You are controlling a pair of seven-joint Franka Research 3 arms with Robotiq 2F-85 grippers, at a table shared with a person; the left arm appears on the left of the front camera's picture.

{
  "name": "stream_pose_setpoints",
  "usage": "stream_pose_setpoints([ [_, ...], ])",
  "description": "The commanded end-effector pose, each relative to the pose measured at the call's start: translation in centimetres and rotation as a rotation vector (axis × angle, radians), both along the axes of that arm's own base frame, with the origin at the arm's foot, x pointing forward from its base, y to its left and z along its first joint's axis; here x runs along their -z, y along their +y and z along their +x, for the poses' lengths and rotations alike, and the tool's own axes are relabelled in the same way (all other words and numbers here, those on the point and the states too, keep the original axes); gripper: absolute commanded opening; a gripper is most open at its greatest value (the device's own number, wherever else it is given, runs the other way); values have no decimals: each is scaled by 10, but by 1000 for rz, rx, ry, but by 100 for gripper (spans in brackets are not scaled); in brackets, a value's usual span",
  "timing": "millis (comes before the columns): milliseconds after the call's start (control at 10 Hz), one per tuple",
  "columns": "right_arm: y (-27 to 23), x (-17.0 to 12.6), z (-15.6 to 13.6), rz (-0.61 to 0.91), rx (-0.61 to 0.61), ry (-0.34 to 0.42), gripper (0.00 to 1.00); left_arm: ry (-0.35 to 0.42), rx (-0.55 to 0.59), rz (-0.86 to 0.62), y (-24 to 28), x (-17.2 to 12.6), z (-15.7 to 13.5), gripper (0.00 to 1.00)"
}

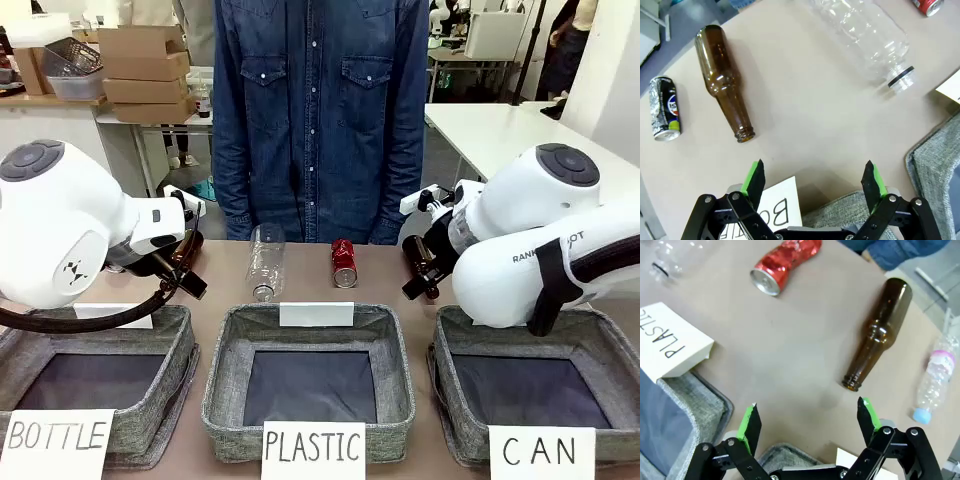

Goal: Sort the can waste into the basket.
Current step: Pick up the can waste from the table and place it in the right Fabric basket.

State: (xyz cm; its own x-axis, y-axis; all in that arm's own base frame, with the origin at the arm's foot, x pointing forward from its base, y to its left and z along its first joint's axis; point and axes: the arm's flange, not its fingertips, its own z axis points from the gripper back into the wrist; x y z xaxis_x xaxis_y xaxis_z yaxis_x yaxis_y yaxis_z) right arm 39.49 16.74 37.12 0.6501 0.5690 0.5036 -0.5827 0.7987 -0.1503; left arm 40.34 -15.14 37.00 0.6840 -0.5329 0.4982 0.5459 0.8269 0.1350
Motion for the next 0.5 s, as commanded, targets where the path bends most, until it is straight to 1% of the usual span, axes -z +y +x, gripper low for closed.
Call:
stream_pose_setpoints([
  [0, 0, 0, 0, 0, 0, 0, 100, 0, 0, 0, 0, 0, 0, 100],
  [400, 0, 0, 0, 0, 0, 0, 100, 0, 0, 0, 0, 0, 0, 100],
])
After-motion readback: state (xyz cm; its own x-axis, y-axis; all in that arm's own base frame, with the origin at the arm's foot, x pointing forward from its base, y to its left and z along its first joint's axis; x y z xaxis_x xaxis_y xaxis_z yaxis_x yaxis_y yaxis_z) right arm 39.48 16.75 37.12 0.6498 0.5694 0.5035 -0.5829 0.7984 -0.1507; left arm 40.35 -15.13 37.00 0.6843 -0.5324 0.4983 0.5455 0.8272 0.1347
